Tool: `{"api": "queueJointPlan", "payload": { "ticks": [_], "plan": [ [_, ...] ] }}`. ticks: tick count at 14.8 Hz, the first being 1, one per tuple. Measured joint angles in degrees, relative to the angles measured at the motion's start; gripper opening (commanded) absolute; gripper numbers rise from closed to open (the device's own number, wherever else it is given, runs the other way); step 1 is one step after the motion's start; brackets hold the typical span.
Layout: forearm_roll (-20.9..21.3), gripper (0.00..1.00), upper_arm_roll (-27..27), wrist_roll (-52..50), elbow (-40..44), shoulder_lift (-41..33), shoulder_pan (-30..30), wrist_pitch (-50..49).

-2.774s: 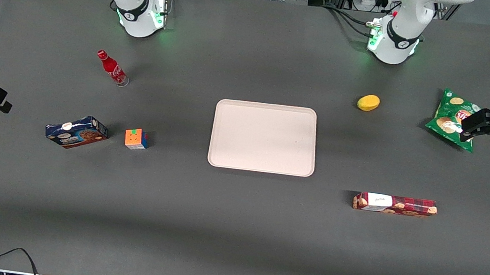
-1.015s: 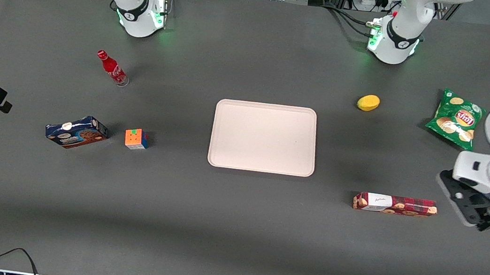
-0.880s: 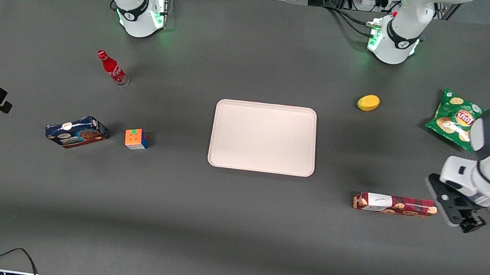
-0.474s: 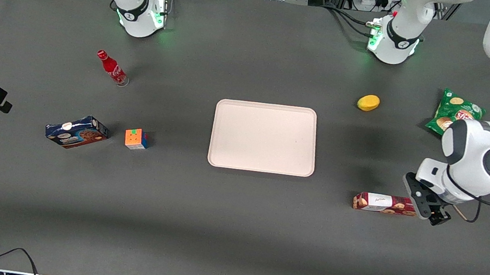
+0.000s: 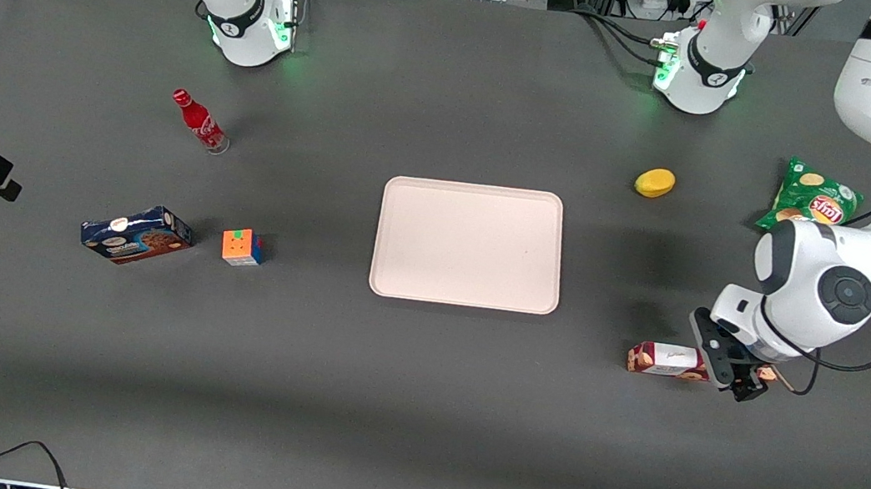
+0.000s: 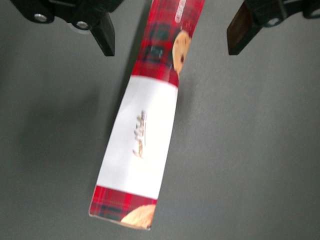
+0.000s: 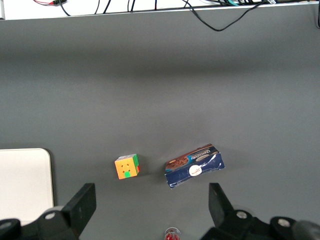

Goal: Place red cookie box on tray
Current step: 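Close the left gripper on the cookie box end and tilt it upright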

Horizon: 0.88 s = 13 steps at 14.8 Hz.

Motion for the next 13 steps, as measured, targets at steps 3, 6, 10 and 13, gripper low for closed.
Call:
{"api": "queueJointPlan", "payload": {
  "ticks": [3,6,10,13],
  "plan": [
    [-0.3,0.84,0.0,0.0,0.0,1.3,-0.5,1.0],
    [-2.1,0.51,-0.1,0.1,0.0,2.3,-1.3,1.7],
    [-2.4,0.16,-0.1,0.1,0.1,2.5,-1.4,1.7],
    [-2.4,0.0,0.0,0.3,0.2,2.5,-1.4,1.8]
  ]
}}
